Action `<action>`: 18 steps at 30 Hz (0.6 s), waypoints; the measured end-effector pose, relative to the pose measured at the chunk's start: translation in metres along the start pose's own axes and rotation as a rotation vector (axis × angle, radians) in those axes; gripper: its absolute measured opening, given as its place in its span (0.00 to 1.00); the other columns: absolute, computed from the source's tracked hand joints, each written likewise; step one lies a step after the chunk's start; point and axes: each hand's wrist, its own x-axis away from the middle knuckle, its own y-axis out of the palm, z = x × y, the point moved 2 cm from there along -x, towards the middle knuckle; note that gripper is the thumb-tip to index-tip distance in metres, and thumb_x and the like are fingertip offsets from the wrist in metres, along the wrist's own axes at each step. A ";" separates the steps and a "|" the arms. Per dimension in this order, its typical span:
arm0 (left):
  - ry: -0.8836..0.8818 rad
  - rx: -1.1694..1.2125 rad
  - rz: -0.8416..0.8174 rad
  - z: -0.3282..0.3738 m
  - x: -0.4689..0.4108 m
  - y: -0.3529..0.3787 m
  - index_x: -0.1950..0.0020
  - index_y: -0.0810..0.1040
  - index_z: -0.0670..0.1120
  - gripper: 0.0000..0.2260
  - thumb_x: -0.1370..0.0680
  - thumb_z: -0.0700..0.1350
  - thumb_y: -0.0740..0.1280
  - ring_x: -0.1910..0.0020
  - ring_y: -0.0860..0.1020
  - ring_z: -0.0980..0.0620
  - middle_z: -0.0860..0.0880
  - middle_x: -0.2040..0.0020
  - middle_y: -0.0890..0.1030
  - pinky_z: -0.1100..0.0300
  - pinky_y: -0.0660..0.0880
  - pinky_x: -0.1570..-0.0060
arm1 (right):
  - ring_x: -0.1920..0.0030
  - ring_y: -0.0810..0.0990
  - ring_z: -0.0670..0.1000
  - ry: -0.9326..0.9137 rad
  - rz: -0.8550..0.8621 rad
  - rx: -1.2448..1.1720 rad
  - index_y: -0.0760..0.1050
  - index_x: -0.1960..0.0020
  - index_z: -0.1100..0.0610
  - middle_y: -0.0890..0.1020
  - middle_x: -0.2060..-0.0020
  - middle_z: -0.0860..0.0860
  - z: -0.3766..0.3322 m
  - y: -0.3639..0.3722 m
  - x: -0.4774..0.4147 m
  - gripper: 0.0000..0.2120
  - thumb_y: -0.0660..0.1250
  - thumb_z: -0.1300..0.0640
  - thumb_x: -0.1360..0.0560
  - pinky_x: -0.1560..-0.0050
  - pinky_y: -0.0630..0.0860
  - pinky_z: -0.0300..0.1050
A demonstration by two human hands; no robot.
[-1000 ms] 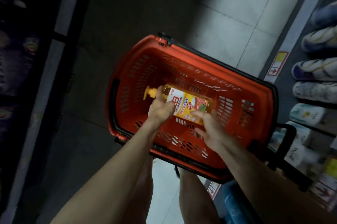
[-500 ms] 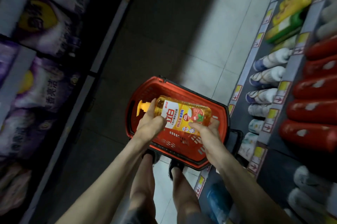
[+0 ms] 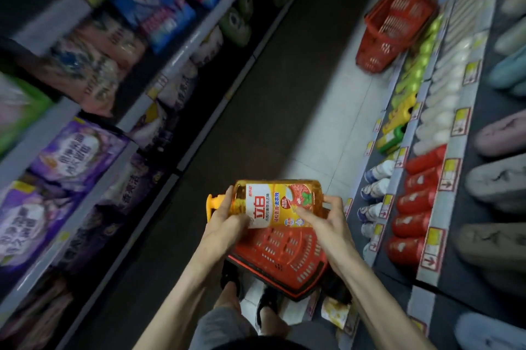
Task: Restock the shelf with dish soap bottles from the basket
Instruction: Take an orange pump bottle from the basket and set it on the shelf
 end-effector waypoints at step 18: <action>0.459 0.084 0.432 0.069 0.131 -0.031 0.27 0.61 0.78 0.38 0.21 0.40 0.70 0.62 0.82 0.66 0.61 0.55 0.87 0.71 0.76 0.65 | 0.48 0.89 0.53 -0.411 -0.235 -0.095 0.73 0.41 0.54 0.89 0.49 0.51 -0.170 0.007 0.043 0.24 0.75 0.41 0.28 0.48 0.83 0.48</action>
